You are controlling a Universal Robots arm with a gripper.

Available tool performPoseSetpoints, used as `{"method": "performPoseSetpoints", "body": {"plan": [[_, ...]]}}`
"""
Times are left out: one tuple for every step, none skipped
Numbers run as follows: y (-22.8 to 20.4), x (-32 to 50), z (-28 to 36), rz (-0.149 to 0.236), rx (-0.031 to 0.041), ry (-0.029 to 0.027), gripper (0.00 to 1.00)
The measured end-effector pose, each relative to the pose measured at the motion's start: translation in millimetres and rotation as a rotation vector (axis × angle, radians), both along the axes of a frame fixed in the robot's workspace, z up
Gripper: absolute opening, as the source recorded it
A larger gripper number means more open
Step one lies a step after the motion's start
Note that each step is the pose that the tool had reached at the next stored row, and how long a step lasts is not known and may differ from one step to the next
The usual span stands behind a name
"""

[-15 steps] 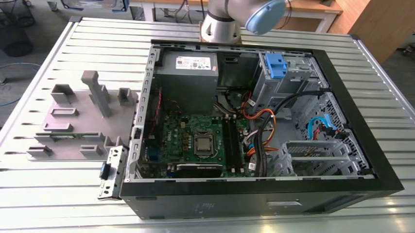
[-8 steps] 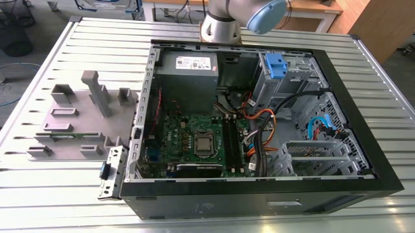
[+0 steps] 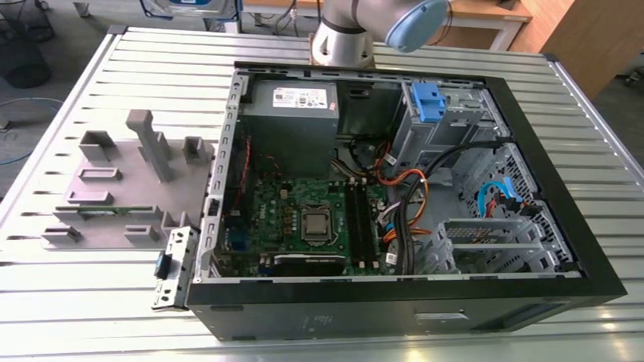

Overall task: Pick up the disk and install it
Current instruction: 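Pick up the disk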

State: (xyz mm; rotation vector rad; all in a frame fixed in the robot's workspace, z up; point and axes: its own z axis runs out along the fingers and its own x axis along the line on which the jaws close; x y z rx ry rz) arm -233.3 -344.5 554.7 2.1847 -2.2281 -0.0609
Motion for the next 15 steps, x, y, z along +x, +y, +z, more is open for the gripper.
{"method": "performPoseSetpoints", "body": {"plan": [[0.0,3.4,-0.1,0.000,0.0001,-0.0001,0.35],[0.0,6.4,-0.2,0.000,0.0000,-0.0001,0.35],[0.0,9.3,-0.3,0.000,0.0000,-0.0001,0.35],[0.0,12.3,-0.3,0.000,0.0000,0.0000,0.35],[0.0,15.3,-0.4,0.000,0.0000,0.0000,0.35],[0.0,18.3,-0.4,0.000,-0.0001,0.0000,0.35],[0.0,21.2,-0.5,0.000,0.0000,0.0000,0.35],[0.0,24.6,-0.5,0.000,0.0000,-0.0001,0.35],[0.0,27.9,-0.6,0.000,0.0000,-0.0001,0.35],[0.0,31.1,-0.7,0.000,0.0000,-0.0001,0.35],[0.0,34.3,-0.8,0.000,0.0001,-0.0001,0.35],[0.0,37.3,-0.8,0.000,0.0000,-0.0001,0.35],[0.0,40.4,-0.9,0.000,0.0000,0.0000,0.35],[0.0,43.6,-0.9,0.000,0.0000,0.0000,0.35],[0.0,46.7,-1.1,0.000,-0.0001,0.0000,0.35]]}}
